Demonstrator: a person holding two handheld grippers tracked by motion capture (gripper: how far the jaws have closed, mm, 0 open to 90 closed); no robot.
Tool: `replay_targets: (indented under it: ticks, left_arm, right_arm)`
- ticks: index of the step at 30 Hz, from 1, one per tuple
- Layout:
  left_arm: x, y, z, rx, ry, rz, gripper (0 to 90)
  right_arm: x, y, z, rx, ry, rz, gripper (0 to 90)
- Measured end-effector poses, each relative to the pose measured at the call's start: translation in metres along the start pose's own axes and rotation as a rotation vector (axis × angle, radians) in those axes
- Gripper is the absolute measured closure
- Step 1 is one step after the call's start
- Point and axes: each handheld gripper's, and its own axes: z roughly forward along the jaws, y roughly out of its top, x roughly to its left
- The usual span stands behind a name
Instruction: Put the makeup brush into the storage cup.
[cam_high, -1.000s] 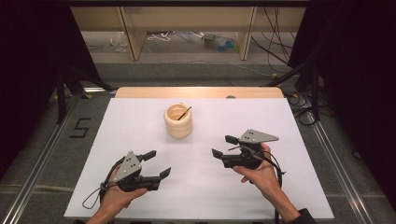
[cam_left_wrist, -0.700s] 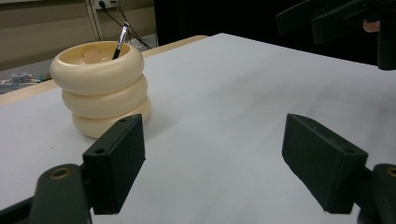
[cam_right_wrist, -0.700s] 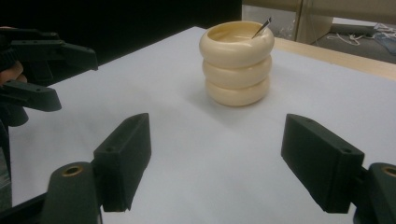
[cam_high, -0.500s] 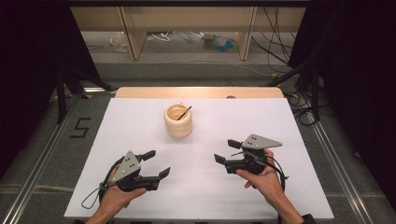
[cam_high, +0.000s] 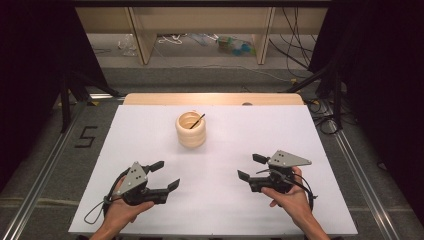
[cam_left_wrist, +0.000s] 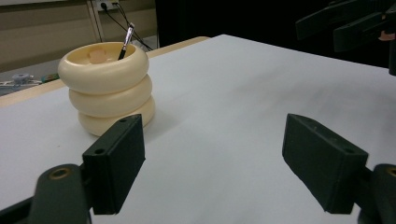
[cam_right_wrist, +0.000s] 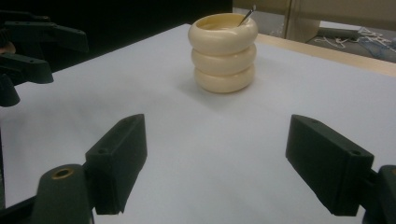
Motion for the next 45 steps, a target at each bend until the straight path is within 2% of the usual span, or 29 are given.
replay_targets:
  ticks: [2,3,6,8,11,14,18,20,22,26,30,40,44,45]
  left_arm:
    - [0.0,0.0,-0.001,-0.001,0.005,-0.002,21.3]
    - [0.001,0.0,-0.001,-0.002,0.003,0.001,21.3]
    - [0.001,0.0,-0.002,-0.003,0.003,-0.009,21.3]
    - [0.001,0.0,-0.002,-0.001,0.005,-0.013,21.3]
    - [0.001,0.0,-0.003,-0.001,0.005,-0.005,21.3]
    - [0.002,-0.001,-0.005,-0.002,0.008,0.001,21.3]
    - [0.002,-0.001,-0.006,0.0,0.012,-0.001,21.3]
    - [0.001,-0.001,-0.006,0.0,0.011,0.0,21.3]
    - [0.0,-0.001,-0.006,0.004,0.009,0.008,21.3]
    - [0.0,-0.002,-0.007,0.009,0.008,0.013,21.3]
    - [0.0,-0.003,-0.008,0.009,0.014,0.0,21.2]
    - [0.0,-0.003,-0.009,0.011,0.012,0.006,21.2]
    - [0.001,-0.003,-0.009,0.013,0.016,0.005,21.2]
    - [0.001,-0.003,-0.008,0.013,0.016,0.0,21.2]
  right_arm:
    - [-0.001,-0.003,-0.004,-0.013,-0.014,0.001,21.8]
    - [-0.001,-0.004,-0.004,-0.025,-0.003,0.012,21.9]
    - [-0.002,-0.007,-0.01,-0.003,-0.031,0.002,21.6]
    - [-0.002,-0.01,-0.009,-0.021,-0.011,0.007,22.3]
    - [-0.002,-0.013,-0.012,-0.007,-0.018,0.018,22.1]
    - [0.0,-0.016,-0.014,-0.033,-0.012,0.023,22.2]
    - [0.002,-0.017,-0.018,-0.011,-0.02,-0.007,22.2]
    - [0.003,-0.019,-0.018,-0.022,-0.012,0.002,22.4]
    - [0.004,-0.02,-0.02,-0.004,-0.01,-0.002,22.4]
    - [0.006,-0.022,-0.024,-0.004,-0.014,0.005,22.3]
    - [0.007,-0.025,-0.028,-0.027,-0.014,0.015,22.3]
    - [0.009,-0.03,-0.035,-0.017,-0.024,0.022,21.5]
    - [0.009,-0.029,-0.035,-0.003,-0.011,0.014,17.1]
    - [0.009,-0.03,-0.035,-0.006,-0.022,0.014,16.5]
